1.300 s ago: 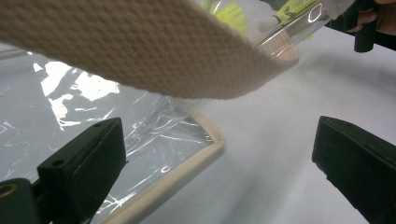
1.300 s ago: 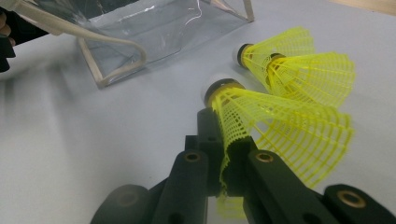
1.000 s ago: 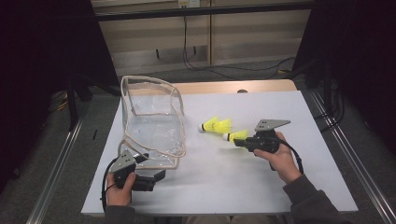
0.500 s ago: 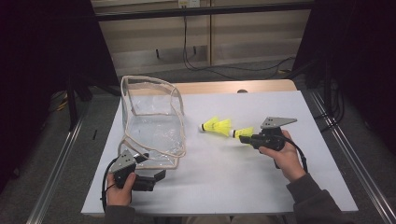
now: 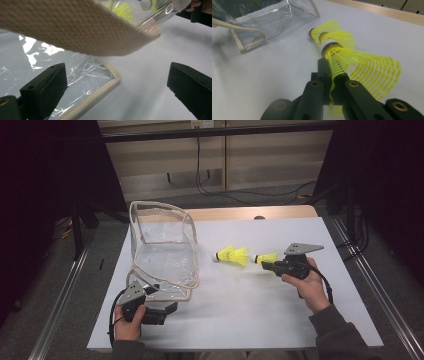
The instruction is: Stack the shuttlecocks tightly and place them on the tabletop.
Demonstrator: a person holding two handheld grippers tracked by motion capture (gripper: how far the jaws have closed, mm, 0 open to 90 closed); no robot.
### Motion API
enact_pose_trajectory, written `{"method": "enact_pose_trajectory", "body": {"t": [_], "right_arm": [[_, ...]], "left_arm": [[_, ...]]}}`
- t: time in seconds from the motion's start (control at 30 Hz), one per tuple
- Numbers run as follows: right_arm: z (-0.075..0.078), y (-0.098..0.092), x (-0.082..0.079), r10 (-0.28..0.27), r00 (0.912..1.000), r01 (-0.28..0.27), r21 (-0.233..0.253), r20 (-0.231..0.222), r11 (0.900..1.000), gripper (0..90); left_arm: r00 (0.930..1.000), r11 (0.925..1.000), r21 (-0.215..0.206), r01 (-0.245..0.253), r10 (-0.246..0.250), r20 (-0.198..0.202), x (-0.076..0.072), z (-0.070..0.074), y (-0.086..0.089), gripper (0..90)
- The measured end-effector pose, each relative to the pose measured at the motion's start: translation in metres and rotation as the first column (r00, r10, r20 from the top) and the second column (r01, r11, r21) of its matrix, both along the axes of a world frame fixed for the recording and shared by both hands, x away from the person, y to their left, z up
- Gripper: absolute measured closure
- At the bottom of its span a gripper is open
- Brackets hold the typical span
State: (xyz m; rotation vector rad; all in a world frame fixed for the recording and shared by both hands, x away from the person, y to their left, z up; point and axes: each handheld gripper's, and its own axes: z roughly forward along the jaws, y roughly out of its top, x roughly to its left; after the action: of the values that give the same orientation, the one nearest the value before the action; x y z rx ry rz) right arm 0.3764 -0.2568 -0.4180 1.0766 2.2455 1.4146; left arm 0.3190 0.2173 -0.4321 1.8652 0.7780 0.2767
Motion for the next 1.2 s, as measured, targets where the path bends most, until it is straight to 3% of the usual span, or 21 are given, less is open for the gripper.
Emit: {"method": "enact_pose_trajectory", "body": {"t": [0.6, 1.2], "right_arm": [[-0.004, -0.004, 0.006, -0.024, 0.9997, 0.024, -0.019, -0.005, 1.0, 88.5], [-0.01, 0.01, 0.015, -0.028, 0.9995, 0.027, -0.049, -0.016, 0.998, 88.5]], "left_arm": [[1.0, 1.0, -0.004, -0.001, 0.001, 0.007, 0.0, 0.001, -0.001, 2.7], [1.0, 1.0, -0.003, -0.005, 0.005, 0.004, -0.001, 0.0, 0.0, 2.7]]}}
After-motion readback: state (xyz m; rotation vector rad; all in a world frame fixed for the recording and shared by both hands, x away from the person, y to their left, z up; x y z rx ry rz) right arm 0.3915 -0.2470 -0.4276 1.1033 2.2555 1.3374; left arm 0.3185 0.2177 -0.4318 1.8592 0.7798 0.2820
